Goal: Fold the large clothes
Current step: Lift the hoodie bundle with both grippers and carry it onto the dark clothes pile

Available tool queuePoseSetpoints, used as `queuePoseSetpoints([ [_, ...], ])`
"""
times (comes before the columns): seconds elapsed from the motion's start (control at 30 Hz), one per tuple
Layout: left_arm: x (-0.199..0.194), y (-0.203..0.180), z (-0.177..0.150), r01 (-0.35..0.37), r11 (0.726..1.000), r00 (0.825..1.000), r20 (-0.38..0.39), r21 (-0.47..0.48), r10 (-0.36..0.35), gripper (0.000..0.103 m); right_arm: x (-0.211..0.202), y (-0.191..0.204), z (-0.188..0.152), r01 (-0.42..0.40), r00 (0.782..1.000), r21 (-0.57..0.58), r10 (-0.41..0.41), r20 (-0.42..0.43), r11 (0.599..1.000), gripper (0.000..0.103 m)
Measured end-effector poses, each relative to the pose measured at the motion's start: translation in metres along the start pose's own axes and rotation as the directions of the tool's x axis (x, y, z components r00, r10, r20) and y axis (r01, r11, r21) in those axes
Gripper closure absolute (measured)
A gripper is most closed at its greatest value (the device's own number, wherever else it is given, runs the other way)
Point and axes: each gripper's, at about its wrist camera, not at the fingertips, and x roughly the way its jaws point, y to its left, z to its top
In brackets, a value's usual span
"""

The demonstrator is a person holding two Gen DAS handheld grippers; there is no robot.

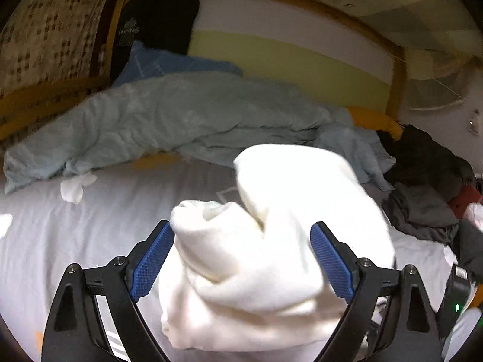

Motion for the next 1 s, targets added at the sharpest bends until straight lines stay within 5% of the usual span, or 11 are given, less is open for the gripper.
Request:
queuePoseSetpoints([
  [0.03,0.006,0.004,0.000,0.004,1.000,1.000,-0.016,-0.019,-0.005,0.035,0.002,0.001,0.000,-0.009,1.000,-0.002,0.009,-0.001,1.000,0.023],
  [0.07,0.013,0.008,-0.002,0.024,0.999,0.998,-0.053,-0.042,-0.027,0.066,0.004,0.005,0.001,-0.012,1.000,-0.022,0.011,-0.005,1.000,0.026],
  [0.1,0.018,0.011,-0.005,0.033,0.997,0.995,-0.095,-0.067,-0.040,0.073,0.006,0.012,0.001,-0.010,1.000,-0.061,0.009,-0.008,0.998,0.029],
  [0.33,-0.006,0.028,-0.042,-0.064,0.993,0.986,-0.159,-0.096,0.048,0.077,0.017,0.039,0.006,0.086,0.995,-0.126,-0.078,0.061,0.988,0.024],
  [0.43,-0.001,0.032,-0.060,-0.102,0.993,0.975,-0.206,-0.066,0.087,0.075,0.022,0.042,0.001,0.096,0.994,-0.139,-0.086,0.073,0.986,0.025],
  [0.5,0.006,0.040,-0.071,-0.120,0.989,0.968,-0.233,-0.087,0.097,0.061,0.023,0.044,0.000,0.065,0.996,-0.127,-0.057,0.066,0.990,0.028],
  [0.57,0.013,0.047,-0.075,-0.151,0.986,0.961,-0.246,-0.077,0.128,0.027,0.027,0.050,0.003,0.091,0.994,-0.156,-0.081,0.070,0.984,0.030],
  [0.67,0.026,0.074,-0.074,-0.154,0.963,0.947,-0.310,-0.220,0.081,0.004,0.027,0.049,0.004,0.087,0.995,-0.155,-0.077,0.069,0.984,0.031],
  [0.77,0.037,0.091,-0.083,-0.114,0.930,0.929,-0.370,-0.350,-0.026,0.000,0.031,0.045,0.007,0.071,0.997,-0.154,-0.063,0.053,0.985,0.029],
  [0.93,0.051,0.089,-0.095,-0.083,0.920,0.907,-0.411,-0.384,-0.090,0.000,0.044,0.035,0.018,0.019,1.000,-0.122,-0.019,-0.004,0.992,0.028],
  [1.0,0.050,0.090,-0.096,-0.036,0.909,0.907,-0.396,-0.416,-0.145,0.009,0.049,0.038,0.021,0.049,0.998,-0.129,-0.053,-0.029,0.990,0.032],
])
